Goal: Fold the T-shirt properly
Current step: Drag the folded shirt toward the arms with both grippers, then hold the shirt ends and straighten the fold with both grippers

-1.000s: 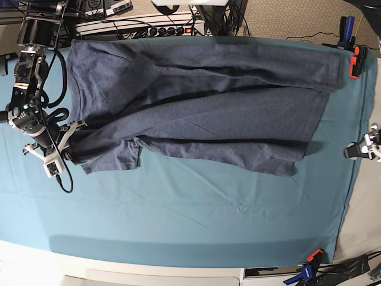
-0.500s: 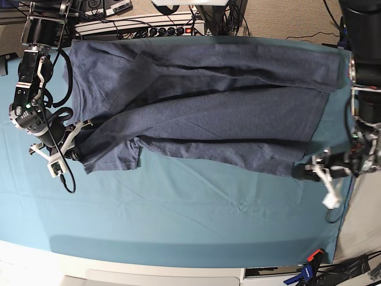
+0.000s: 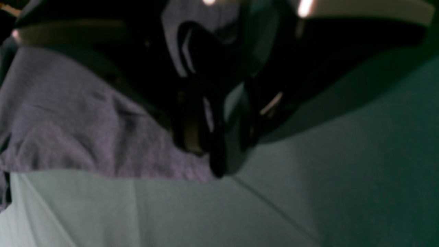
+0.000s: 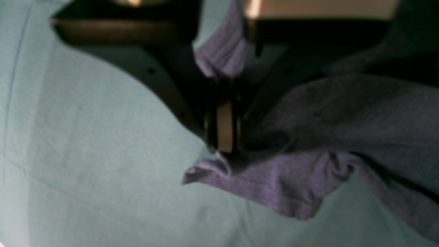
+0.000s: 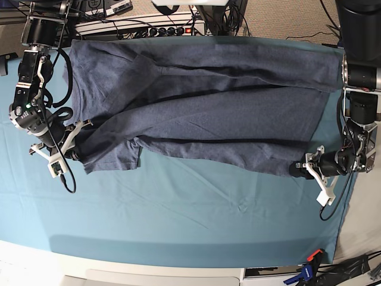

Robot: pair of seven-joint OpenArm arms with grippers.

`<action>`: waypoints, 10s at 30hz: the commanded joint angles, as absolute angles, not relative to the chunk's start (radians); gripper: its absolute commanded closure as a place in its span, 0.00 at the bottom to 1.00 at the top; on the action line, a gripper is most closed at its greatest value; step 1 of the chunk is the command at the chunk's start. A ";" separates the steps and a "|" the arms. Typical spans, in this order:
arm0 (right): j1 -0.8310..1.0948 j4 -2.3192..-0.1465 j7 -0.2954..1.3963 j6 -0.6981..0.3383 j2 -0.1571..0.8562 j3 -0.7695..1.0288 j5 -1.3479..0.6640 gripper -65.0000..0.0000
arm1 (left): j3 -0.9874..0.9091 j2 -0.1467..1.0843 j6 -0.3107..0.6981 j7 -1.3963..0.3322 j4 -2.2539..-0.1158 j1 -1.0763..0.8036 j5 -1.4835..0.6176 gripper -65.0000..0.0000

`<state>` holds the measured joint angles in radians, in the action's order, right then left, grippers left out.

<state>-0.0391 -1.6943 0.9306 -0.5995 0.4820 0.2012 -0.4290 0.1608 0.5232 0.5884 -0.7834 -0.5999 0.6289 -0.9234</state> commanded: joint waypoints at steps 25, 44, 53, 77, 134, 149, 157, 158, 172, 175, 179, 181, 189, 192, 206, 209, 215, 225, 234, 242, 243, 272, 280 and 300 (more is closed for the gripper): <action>-0.059 -1.708 0.897 -0.599 0.501 0.211 -0.441 1.00 | 0.154 0.563 0.673 -0.836 -0.611 0.699 -1.118 1.00; -0.127 -1.710 0.894 -0.598 0.501 0.211 -0.442 1.00 | 0.154 0.701 0.687 -0.971 -0.611 0.801 -1.278 1.00; -0.067 -1.818 0.927 -0.598 0.501 0.211 -0.441 1.00 | 0.154 0.721 0.698 -1.056 -0.611 0.769 -1.387 1.00; 0.218 -1.973 0.942 -0.598 0.502 0.212 -0.363 1.00 | 0.154 0.870 0.698 -1.181 -0.611 0.515 -1.484 1.00; 0.375 -2.009 0.965 -0.595 0.501 0.212 -0.344 1.00 | -0.142 0.907 0.698 -1.227 -1.122 0.020 -1.484 1.00; 0.455 -2.090 0.966 -0.580 0.501 0.212 -0.260 1.00 | -0.142 0.898 0.698 -1.239 -1.193 0.016 -1.484 1.00; 0.483 -2.090 0.971 -0.579 0.501 0.212 -0.260 1.00 | -0.142 0.900 0.698 -1.241 -1.208 0.017 -1.484 1.00; 0.488 -2.091 0.971 -0.579 0.501 0.212 -0.260 1.00 | -0.142 0.901 0.698 -1.241 -1.214 0.017 -1.484 1.00; 0.536 -2.100 0.978 -0.579 0.501 0.212 -0.243 1.00 | -0.147 0.915 0.698 -1.258 -1.317 0.014 -1.484 1.00; 0.538 -2.102 0.988 -0.579 0.501 0.214 -0.238 1.00 | -0.147 0.915 0.698 -1.260 -1.317 0.014 -1.484 1.00; 0.539 -2.102 0.990 -0.578 0.501 0.239 -0.238 1.00 | -0.147 0.918 0.698 -1.260 -1.317 0.014 -1.484 1.00; 0.546 -2.103 0.988 -0.578 0.501 0.265 -0.244 1.00 | -0.157 0.920 0.698 -1.260 -1.318 0.014 -1.484 1.00; 0.554 -2.107 0.989 -0.580 0.501 0.341 -0.325 1.00 | -0.184 0.920 0.698 -1.259 -1.318 0.004 -1.484 1.00; 0.554 -2.107 0.989 -0.580 0.501 0.341 -0.329 1.00 | -0.184 0.919 0.698 -1.258 -1.318 -0.018 -1.484 1.00; 0.555 -2.107 1.064 -0.580 0.501 0.341 -0.329 1.00 | -0.184 0.912 0.698 -1.257 -1.316 -0.072 -1.484 1.00; 0.561 -2.107 1.068 -0.580 0.501 0.341 -0.331 1.00 | -0.184 0.912 0.698 -1.258 -1.316 -0.072 -1.484 1.00; 0.571 -2.107 1.086 -0.580 0.495 0.341 -0.345 1.00 | -0.184 0.912 0.698 -1.257 -1.316 -0.104 -1.484 1.00; 0.571 -2.107 1.103 -0.580 0.493 0.341 -0.351 0.71 | -0.184 0.912 0.698 -1.239 -1.316 -0.125 -1.484 0.84; 0.570 -2.107 1.123 -0.579 0.493 0.341 -0.352 0.70 | -0.184 0.912 0.698 -1.137 -1.316 -0.157 -1.405 0.58; 0.570 -2.107 1.098 -0.579 0.493 0.341 -0.352 0.70 | -0.184 0.911 0.670 -1.059 -1.316 -0.197 -1.312 0.56; 0.570 -2.107 1.098 -0.579 0.492 0.341 -0.352 0.70 | -0.184 0.912 0.670 -1.053 -1.316 -0.196 -1.312 0.56; 0.570 -2.107 1.088 -0.579 0.492 0.341 -0.352 0.70 | -0.323 0.905 0.492 -1.011 -1.301 -0.197 -1.276 0.50; 0.570 -2.107 1.086 -0.579 0.490 0.341 -0.360 0.70 | -0.323 0.863 0.488 -1.028 -1.197 -0.177 -1.302 0.51; 0.568 -2.107 1.089 -0.580 0.490 0.341 -0.374 0.70 | -0.204 0.759 0.467 -1.050 -1.171 -0.150 -1.317 0.51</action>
